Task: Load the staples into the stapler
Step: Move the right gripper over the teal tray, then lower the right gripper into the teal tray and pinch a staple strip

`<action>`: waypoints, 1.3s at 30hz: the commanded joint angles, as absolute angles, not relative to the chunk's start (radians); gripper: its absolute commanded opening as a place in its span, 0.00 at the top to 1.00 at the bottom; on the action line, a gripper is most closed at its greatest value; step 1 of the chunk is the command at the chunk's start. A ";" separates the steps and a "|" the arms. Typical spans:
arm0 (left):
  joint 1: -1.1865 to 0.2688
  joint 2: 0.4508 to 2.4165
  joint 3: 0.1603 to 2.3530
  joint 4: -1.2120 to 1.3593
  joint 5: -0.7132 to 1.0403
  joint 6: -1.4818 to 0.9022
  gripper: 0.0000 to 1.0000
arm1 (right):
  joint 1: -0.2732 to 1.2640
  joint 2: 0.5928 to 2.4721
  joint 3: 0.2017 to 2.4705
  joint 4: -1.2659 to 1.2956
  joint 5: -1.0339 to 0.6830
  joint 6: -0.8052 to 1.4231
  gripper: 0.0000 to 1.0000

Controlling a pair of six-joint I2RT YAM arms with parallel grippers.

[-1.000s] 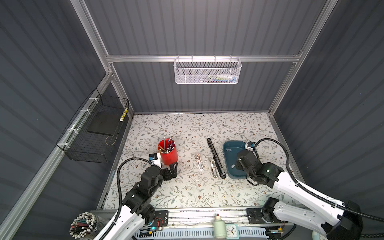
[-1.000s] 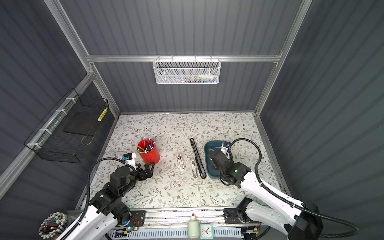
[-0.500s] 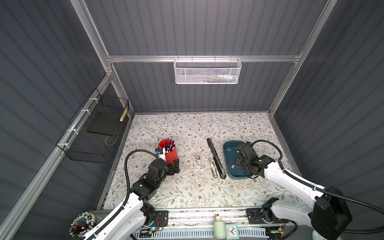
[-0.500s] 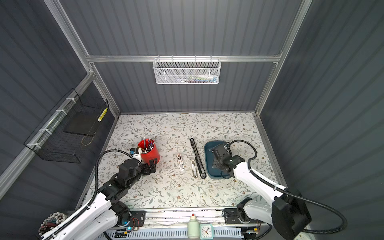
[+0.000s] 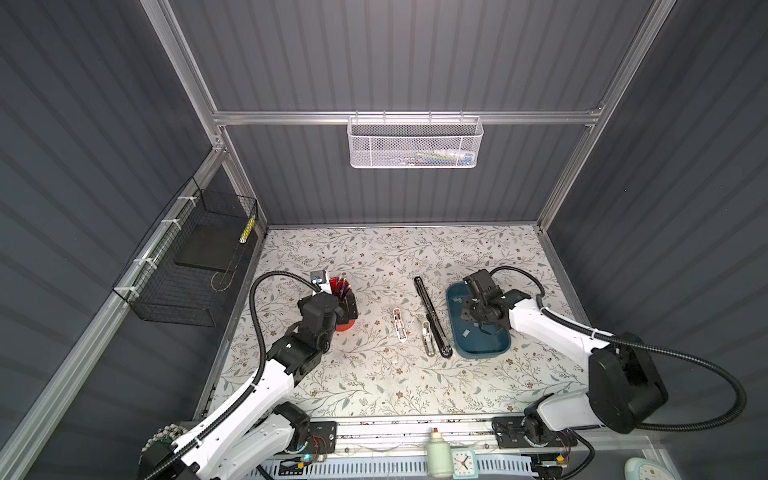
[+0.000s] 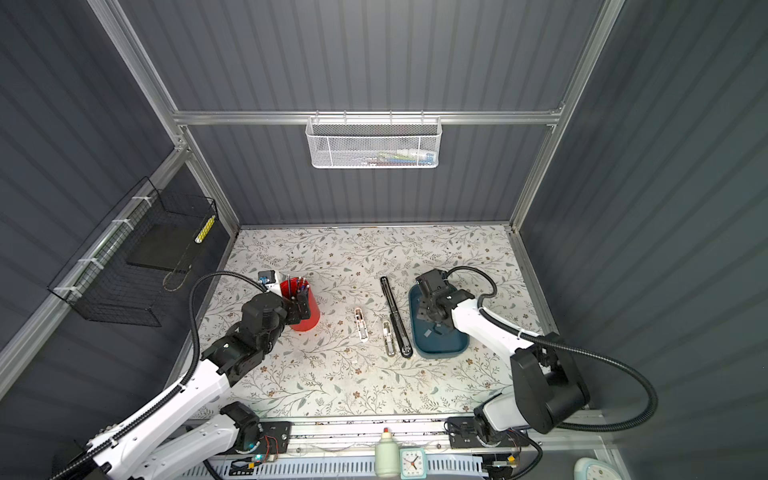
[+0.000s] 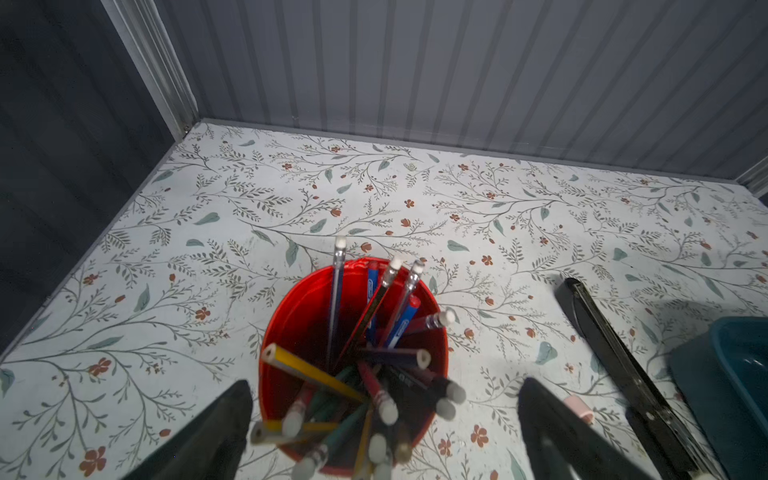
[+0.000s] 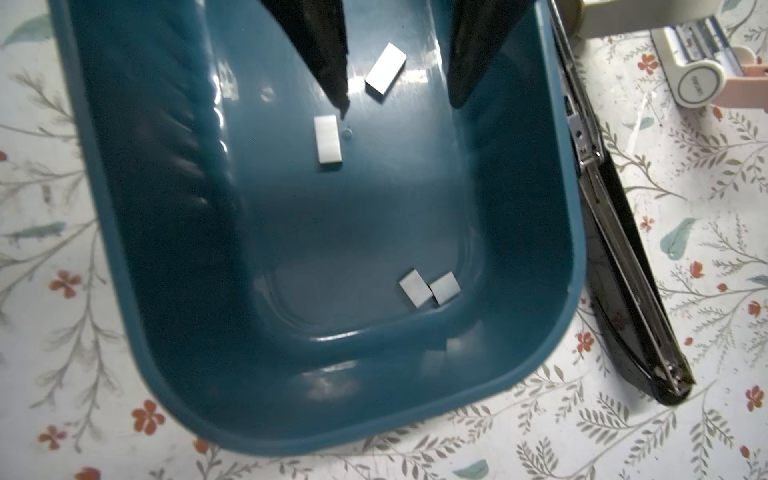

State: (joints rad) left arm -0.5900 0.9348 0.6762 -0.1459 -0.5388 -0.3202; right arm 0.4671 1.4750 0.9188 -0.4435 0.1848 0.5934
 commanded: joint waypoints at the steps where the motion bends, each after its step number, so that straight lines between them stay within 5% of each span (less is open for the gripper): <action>1: -0.592 0.987 0.753 -0.149 -0.579 -0.209 0.00 | 0.453 1.528 0.955 -0.461 0.169 0.561 0.61; 9: -0.592 1.024 0.759 -0.002 -0.389 -0.009 0.00 | 0.452 1.518 0.885 -0.452 0.239 0.538 0.57; 28: -0.592 1.102 0.809 0.025 -0.341 0.047 0.00 | 0.374 1.666 0.909 -0.465 0.146 0.577 0.62; 39: -0.592 1.121 0.811 0.035 -0.350 0.060 0.00 | 0.373 1.691 0.939 -0.494 0.150 0.575 0.78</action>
State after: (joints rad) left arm -0.5900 1.1198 0.7834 0.0093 -0.3500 0.0425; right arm 0.3775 1.6714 0.9211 -0.4595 0.1600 0.5728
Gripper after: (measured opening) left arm 0.997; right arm 0.224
